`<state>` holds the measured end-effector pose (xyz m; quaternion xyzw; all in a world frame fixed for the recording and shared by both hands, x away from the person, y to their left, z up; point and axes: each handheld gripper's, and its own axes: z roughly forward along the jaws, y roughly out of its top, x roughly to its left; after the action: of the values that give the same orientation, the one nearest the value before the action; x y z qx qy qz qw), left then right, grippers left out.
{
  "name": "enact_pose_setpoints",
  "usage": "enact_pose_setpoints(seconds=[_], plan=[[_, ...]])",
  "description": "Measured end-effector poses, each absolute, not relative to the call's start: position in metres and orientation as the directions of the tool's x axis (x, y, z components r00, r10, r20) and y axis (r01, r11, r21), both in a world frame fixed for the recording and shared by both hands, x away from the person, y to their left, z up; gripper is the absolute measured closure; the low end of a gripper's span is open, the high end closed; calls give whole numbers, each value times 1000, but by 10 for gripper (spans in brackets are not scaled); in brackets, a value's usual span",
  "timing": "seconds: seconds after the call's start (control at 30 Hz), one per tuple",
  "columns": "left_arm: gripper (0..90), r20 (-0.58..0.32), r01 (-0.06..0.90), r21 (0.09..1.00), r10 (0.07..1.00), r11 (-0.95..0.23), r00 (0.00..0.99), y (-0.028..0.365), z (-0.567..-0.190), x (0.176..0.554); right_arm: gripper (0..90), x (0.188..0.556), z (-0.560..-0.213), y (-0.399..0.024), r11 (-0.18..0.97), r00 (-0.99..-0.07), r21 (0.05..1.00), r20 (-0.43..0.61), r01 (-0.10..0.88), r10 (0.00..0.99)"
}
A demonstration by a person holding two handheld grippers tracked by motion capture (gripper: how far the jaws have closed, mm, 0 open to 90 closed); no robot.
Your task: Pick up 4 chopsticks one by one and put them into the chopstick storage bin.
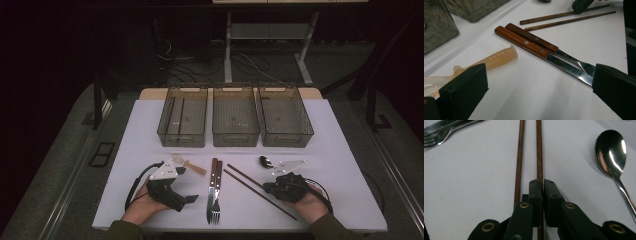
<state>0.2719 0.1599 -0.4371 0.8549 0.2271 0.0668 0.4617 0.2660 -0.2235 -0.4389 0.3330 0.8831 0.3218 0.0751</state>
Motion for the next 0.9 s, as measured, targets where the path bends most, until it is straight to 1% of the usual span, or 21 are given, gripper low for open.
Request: enact_pose_setpoints(seconds=[0.9], plan=[[0,-94,326,818,448,-474,889,160,-437,272,854,267,-416,-238,499,-764,702,101,508,637]])
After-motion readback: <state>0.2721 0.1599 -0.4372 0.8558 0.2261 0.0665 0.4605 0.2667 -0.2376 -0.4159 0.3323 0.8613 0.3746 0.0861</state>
